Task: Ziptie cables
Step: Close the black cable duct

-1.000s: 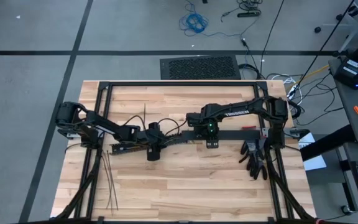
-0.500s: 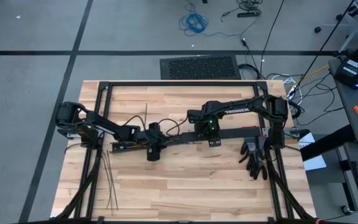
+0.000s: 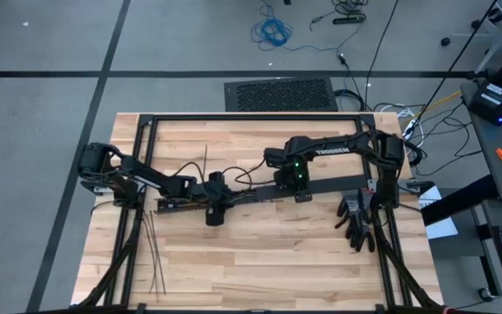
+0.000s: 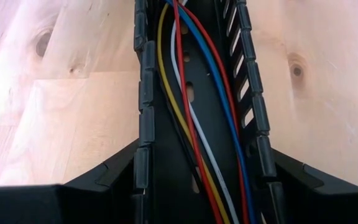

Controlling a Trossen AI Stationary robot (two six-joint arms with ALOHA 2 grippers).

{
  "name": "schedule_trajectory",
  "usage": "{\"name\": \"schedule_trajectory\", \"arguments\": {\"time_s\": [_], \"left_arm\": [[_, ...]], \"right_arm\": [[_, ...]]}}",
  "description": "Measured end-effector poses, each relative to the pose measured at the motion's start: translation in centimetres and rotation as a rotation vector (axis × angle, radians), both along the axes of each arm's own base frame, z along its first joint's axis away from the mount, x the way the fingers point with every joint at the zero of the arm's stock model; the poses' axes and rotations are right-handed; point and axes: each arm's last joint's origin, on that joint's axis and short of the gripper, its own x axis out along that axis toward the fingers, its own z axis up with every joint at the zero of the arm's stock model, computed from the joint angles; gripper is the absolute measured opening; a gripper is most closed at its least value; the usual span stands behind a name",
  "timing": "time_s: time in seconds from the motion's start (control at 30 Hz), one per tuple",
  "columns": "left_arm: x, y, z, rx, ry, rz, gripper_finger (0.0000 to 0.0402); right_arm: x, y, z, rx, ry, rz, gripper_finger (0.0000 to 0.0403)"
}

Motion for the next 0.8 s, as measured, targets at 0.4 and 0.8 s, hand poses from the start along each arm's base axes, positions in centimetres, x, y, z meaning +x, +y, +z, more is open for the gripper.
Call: {"name": "schedule_trajectory", "arguments": {"time_s": [0.4, 0.8], "left_arm": [[0.01, 0.02, 0.01, 0.012, -0.002, 0.002, 0.025], [0.04, 0.06, 0.03, 0.0, -0.015, 0.025, 0.025]], "right_arm": [[-0.12, 0.25, 0.02, 0.001, 0.007, 0.044, 0.0192], [0.34, 0.21, -0.06, -0.02, -0.01, -0.049, 0.0064]]}}
